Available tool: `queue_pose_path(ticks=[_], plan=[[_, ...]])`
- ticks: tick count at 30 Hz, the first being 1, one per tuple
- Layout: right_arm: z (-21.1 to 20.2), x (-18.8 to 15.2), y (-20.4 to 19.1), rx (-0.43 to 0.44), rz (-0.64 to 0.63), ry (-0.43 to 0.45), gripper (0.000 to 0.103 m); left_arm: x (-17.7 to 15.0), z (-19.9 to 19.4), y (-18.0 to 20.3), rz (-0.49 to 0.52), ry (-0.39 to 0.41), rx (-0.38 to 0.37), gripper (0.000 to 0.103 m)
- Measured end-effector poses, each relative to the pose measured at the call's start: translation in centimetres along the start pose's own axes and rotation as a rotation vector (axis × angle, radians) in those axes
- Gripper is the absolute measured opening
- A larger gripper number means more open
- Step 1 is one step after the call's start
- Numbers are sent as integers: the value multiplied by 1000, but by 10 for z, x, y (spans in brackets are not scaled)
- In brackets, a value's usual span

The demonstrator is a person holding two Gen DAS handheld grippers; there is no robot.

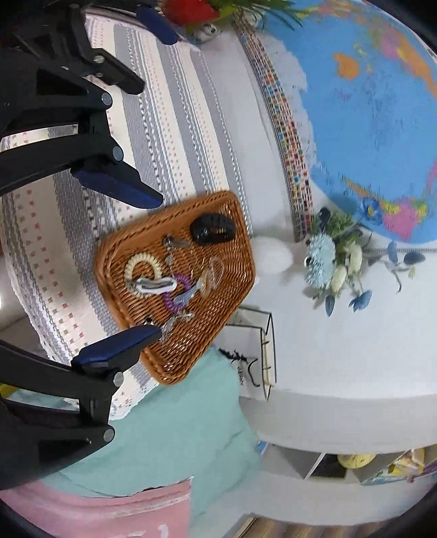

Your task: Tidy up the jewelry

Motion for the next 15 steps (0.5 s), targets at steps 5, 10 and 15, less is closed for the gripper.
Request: queue_pose_path(ticks=[5,10,15], plan=[[21,-4,9,-6,23,-35,74,3,22,13,39,21,-30,80],[41,-4,12,2,32,-56,74,5,57,10,45,38,-17,80],[54,-6,13,-6,28,-68,74,-2,77,-2,-38,23,-74,80]])
Point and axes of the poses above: each gripper's, at about its wrist camera, not at the fingertips, and z roughly the way its jaws point, y to its right, x to its top, the point moved 4 cm from there along z, roughly the way its jaws point
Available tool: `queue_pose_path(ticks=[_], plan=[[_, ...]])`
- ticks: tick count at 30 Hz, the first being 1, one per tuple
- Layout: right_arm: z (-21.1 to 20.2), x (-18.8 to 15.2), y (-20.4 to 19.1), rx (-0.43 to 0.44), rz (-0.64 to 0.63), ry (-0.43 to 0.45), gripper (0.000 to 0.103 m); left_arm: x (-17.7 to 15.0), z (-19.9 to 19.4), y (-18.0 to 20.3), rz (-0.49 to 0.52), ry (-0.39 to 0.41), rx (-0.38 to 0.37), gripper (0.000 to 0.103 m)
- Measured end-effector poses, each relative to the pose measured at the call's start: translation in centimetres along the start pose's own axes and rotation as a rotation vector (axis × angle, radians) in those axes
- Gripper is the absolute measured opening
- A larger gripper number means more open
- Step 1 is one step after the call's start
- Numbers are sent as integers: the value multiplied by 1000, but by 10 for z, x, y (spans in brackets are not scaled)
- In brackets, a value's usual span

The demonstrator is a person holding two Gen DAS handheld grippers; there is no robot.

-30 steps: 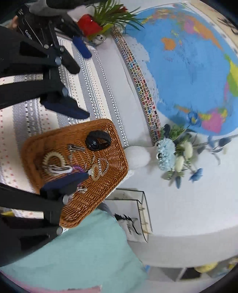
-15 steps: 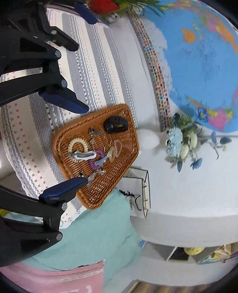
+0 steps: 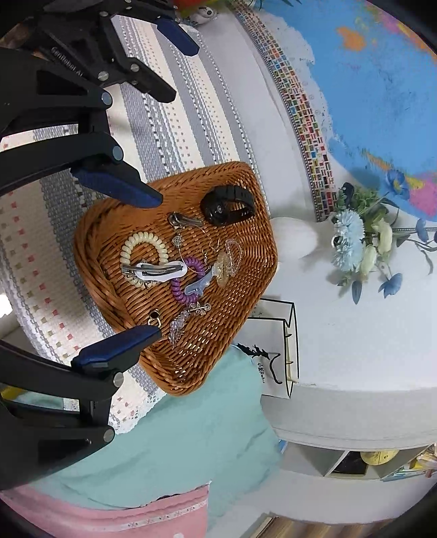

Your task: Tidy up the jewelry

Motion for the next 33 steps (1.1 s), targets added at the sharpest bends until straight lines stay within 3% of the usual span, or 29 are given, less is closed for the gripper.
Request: queue_pose_path(ticks=[8,18,33], plan=[[21,1,-11,22,-16,-34,74,-9,9,-6,-27,-25,-8,80],[29,1,-19,30,-22,-54,74,-16,19,-25,-143,-84,-37,80],[16,0,-25,32,-31,-40,74,-15,15,-24,-140,-66,-37,80]])
Point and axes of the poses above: each gripper's, at about its wrist camera, not at the fingertips, and z roughly the way its jaws point, y to its right, x to its top, the point moved 4 cm from there along z, roughly the way its jaws point
